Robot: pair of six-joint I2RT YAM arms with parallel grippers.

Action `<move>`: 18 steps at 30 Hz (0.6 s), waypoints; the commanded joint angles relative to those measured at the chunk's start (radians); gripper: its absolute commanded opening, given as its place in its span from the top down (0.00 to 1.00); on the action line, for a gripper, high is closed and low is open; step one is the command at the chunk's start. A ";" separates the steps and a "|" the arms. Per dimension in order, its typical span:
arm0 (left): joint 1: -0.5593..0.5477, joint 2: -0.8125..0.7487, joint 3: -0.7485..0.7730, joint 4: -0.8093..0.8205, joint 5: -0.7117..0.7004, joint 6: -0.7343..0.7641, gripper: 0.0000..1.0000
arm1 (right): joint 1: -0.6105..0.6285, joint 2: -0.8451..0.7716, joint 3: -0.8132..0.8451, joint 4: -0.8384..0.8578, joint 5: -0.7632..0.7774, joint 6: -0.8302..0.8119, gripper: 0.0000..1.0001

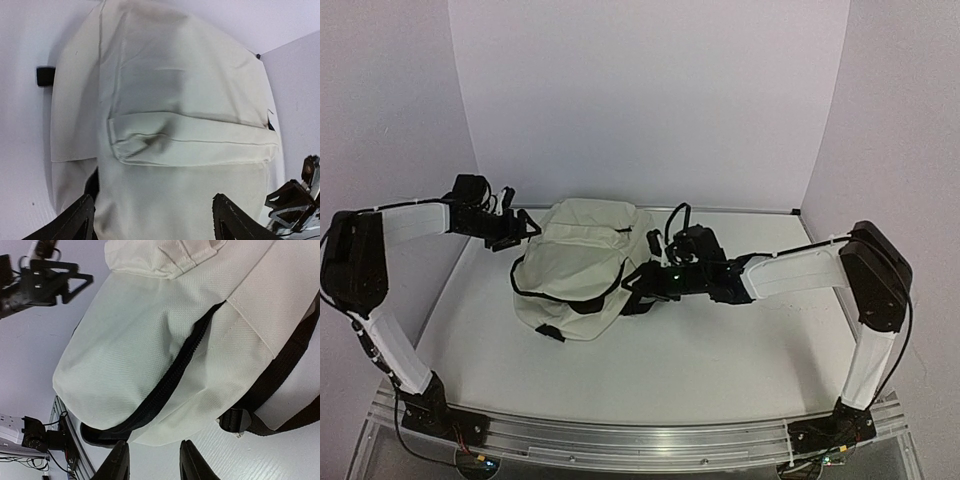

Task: Pack the student bag
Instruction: Adjust the student bag at the center of the board, then zip the student bag at the center of the board.

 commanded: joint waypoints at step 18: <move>-0.819 -0.177 -0.105 -0.067 -0.816 0.418 0.00 | -0.088 -0.095 -0.116 0.020 0.182 0.166 0.49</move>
